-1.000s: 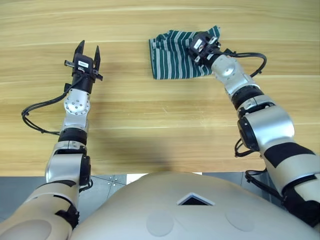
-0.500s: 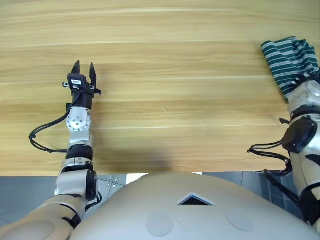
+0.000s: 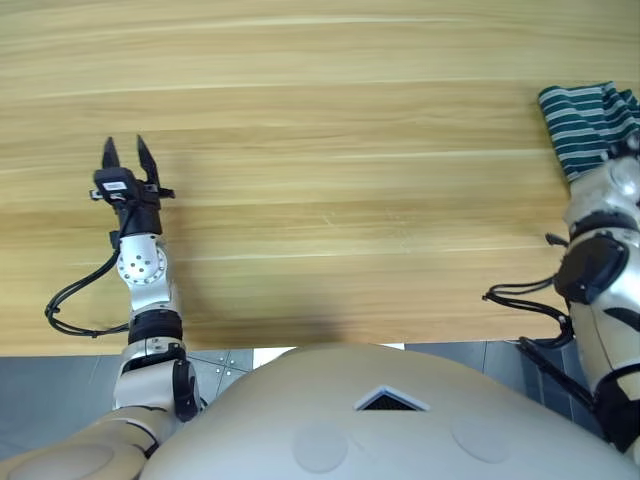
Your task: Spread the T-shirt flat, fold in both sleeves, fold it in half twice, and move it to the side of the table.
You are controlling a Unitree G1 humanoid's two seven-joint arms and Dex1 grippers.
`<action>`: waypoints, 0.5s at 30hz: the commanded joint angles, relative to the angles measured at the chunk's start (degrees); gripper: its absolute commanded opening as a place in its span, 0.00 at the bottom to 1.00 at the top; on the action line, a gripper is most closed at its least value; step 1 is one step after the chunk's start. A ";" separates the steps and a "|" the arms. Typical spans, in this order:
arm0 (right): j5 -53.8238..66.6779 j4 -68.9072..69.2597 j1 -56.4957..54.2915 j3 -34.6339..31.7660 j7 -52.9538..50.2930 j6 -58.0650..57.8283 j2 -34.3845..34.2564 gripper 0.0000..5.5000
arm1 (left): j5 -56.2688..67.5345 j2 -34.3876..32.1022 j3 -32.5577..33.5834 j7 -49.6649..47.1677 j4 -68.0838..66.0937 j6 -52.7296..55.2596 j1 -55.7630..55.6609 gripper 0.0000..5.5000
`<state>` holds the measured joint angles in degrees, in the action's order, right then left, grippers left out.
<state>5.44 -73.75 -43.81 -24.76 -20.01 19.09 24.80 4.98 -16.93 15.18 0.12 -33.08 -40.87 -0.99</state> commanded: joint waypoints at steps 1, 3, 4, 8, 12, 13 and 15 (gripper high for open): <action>-8.74 2.23 -8.13 13.38 7.76 4.67 -17.15 0.54 | 3.24 2.40 1.48 -1.01 2.20 1.58 -3.16 0.37; -13.86 1.80 -7.47 20.46 9.56 6.36 -25.91 0.54 | 3.48 2.97 1.55 -0.90 2.52 2.06 -2.79 0.37; -16.24 1.42 -6.54 23.42 9.59 6.97 -28.63 0.54 | 3.42 3.07 1.56 -0.64 2.65 2.21 -2.22 0.37; -22.12 0.29 -1.31 30.46 10.33 8.55 -31.44 0.54 | 5.91 3.75 3.20 0.89 0.65 2.30 0.47 0.37; -19.41 1.66 2.11 27.40 7.59 9.73 -26.72 0.54 | 5.47 6.80 -0.40 4.76 -3.25 2.02 -3.32 0.37; -18.88 2.47 2.97 26.49 5.93 10.89 -25.06 0.54 | 4.38 7.09 -1.81 5.79 -4.13 1.55 -4.71 0.37; -18.17 3.41 4.61 25.48 5.12 12.08 -22.84 0.54 | 1.62 7.16 -3.81 6.40 -6.21 0.50 -6.31 0.37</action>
<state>-14.09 -71.70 -41.15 2.17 -13.43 29.76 -0.50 9.38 -10.12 13.57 5.73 -37.11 -39.89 -5.08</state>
